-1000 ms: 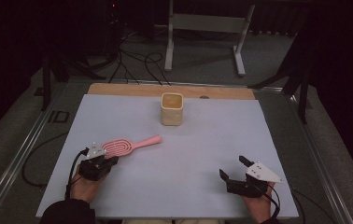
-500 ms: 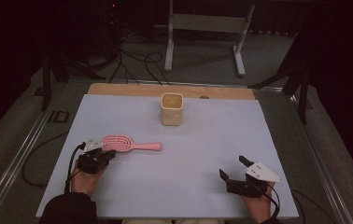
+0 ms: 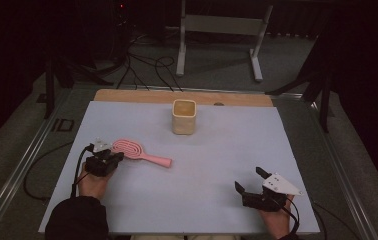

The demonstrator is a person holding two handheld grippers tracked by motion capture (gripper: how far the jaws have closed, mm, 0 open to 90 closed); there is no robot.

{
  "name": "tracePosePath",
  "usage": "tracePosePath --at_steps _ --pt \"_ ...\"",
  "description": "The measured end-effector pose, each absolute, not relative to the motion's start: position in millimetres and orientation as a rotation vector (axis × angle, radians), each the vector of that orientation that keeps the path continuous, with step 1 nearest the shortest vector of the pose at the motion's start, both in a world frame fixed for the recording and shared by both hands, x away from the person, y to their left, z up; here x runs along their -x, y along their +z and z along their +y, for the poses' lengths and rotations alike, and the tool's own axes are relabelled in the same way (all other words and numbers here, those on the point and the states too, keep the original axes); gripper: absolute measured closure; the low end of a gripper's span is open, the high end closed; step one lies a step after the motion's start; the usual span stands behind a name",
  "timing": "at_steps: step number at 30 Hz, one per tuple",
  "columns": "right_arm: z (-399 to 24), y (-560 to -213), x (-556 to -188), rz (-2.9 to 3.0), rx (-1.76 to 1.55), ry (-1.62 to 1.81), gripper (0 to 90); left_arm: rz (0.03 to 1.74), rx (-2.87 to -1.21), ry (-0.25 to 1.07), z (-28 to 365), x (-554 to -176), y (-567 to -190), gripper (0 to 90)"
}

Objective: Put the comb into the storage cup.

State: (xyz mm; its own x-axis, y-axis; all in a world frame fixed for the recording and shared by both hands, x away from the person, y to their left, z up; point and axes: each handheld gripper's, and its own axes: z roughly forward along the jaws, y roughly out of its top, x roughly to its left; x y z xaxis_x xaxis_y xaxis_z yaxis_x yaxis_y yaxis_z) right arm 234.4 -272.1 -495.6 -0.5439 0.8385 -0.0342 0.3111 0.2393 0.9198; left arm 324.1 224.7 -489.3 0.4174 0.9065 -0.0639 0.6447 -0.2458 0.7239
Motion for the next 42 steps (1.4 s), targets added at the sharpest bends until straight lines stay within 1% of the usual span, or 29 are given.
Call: tracePosePath --at_steps 12,23,32,42 --pt "-272 -496 -235 1.984 -1.049 1.283 9.3 1.344 -2.009 0.498 219 -351 -485 89.9" --pt "-272 -496 -235 1.984 -1.050 1.281 9.3 1.330 -2.075 0.512 200 -376 -484 90.0" --pt "-272 -496 -235 1.986 -1.048 1.282 9.3 1.298 -2.121 0.513 183 -384 -485 90.0" --pt "-272 -496 -235 1.987 -1.048 1.282 9.3 1.273 -2.141 0.506 173 -385 -486 89.9"
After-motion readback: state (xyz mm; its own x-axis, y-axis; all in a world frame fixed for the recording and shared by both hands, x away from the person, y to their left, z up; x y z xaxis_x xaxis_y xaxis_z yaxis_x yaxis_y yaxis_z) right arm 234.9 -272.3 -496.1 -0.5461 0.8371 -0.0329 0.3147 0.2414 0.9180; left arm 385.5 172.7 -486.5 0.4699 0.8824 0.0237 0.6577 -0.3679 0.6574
